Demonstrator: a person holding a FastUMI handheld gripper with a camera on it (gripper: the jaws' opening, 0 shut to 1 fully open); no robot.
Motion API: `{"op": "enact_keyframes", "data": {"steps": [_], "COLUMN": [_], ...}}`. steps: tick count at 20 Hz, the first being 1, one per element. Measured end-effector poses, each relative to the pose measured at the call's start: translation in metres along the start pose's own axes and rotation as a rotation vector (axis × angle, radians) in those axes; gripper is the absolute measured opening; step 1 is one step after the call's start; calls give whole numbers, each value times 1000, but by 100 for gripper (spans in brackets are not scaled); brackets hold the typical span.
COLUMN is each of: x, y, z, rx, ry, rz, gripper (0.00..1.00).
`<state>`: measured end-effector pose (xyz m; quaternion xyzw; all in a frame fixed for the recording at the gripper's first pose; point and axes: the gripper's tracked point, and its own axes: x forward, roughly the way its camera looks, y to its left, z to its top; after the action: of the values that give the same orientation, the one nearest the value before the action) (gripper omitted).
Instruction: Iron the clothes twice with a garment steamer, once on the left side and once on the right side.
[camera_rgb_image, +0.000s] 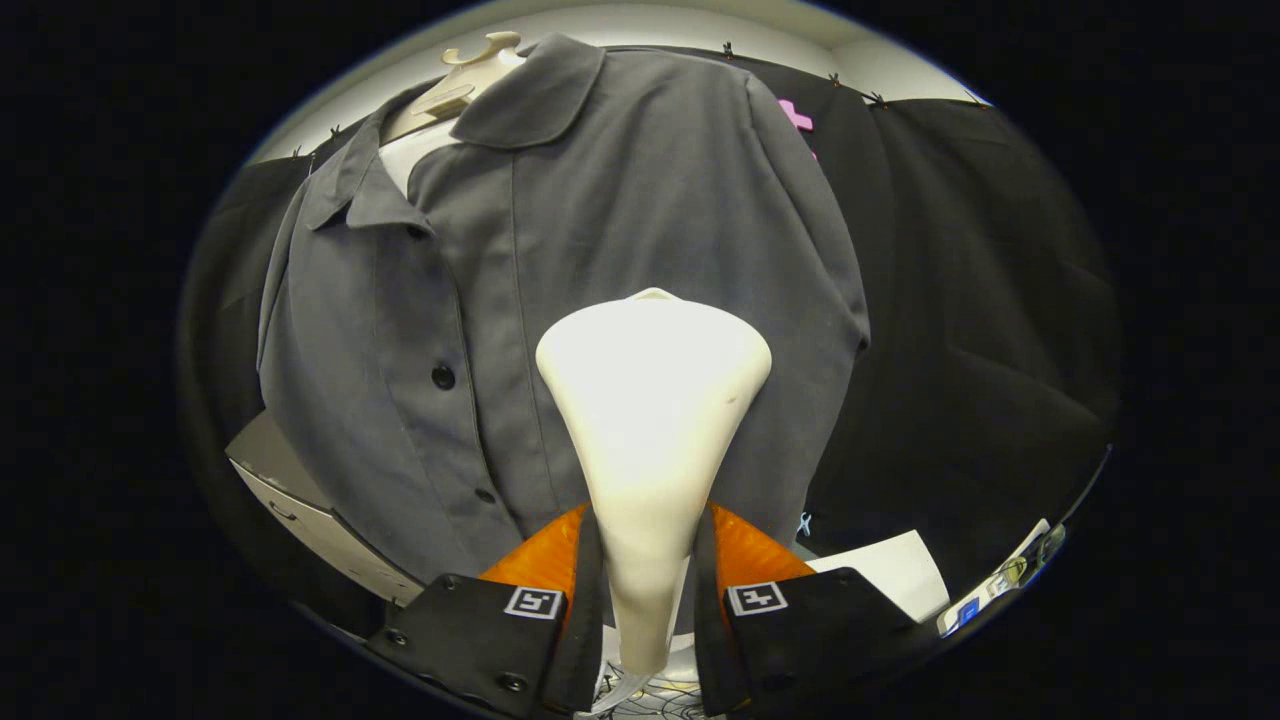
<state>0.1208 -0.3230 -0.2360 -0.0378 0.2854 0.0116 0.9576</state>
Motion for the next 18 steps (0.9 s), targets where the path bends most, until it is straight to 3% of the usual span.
{"op": "enact_keyframes", "data": {"steps": [18], "x": [30], "y": [-18], "z": [-140], "rx": [45], "ry": [241], "rz": [-17], "gripper": [46]}}
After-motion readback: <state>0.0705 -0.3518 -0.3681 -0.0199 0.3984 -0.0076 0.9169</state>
